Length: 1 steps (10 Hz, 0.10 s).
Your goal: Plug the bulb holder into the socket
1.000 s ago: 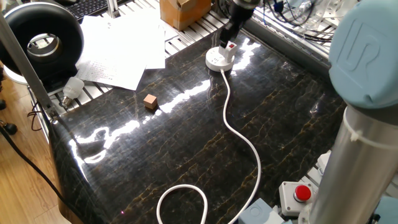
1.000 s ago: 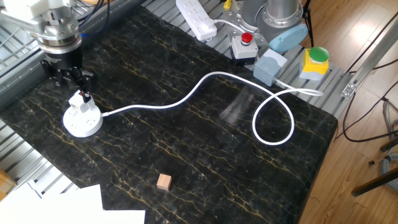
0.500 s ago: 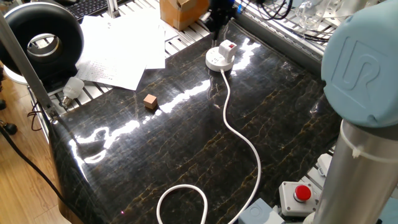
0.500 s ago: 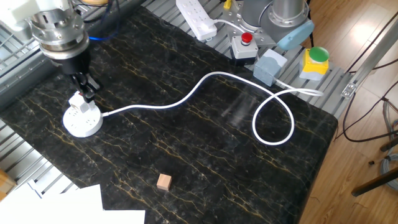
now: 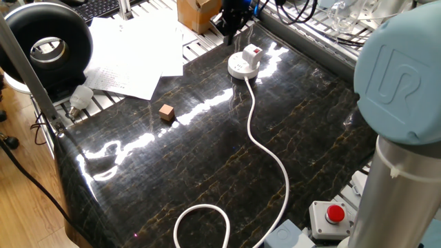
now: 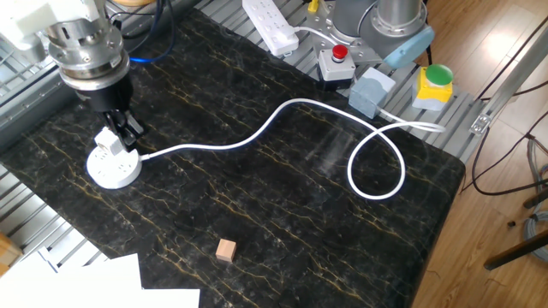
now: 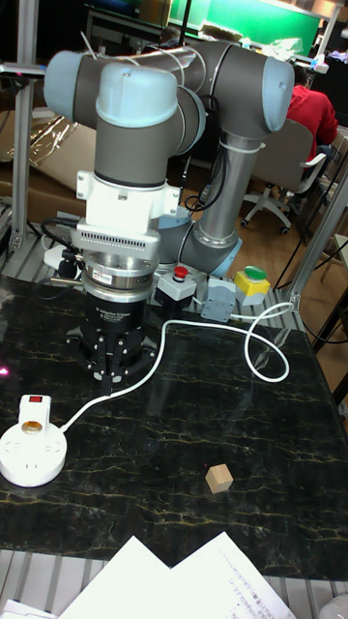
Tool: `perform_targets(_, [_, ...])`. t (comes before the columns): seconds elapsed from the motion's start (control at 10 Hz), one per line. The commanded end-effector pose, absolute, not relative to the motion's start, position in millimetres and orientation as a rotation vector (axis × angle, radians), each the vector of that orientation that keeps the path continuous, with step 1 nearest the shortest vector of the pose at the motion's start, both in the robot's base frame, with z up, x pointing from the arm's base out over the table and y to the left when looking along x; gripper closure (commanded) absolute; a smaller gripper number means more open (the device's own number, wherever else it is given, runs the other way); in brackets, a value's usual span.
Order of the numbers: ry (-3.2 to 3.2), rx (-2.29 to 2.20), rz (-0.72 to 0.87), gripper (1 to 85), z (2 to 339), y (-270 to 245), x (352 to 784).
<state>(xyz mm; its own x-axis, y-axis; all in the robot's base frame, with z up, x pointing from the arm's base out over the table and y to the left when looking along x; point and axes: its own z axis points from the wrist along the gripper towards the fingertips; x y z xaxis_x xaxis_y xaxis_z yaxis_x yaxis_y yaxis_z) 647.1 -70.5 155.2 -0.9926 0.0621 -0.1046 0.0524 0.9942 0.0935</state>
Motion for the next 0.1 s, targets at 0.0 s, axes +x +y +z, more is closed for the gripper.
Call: perform_targets(0.0, [3.019, 0.074, 0.156, 84.0, 154.8, -66.1, 652.5])
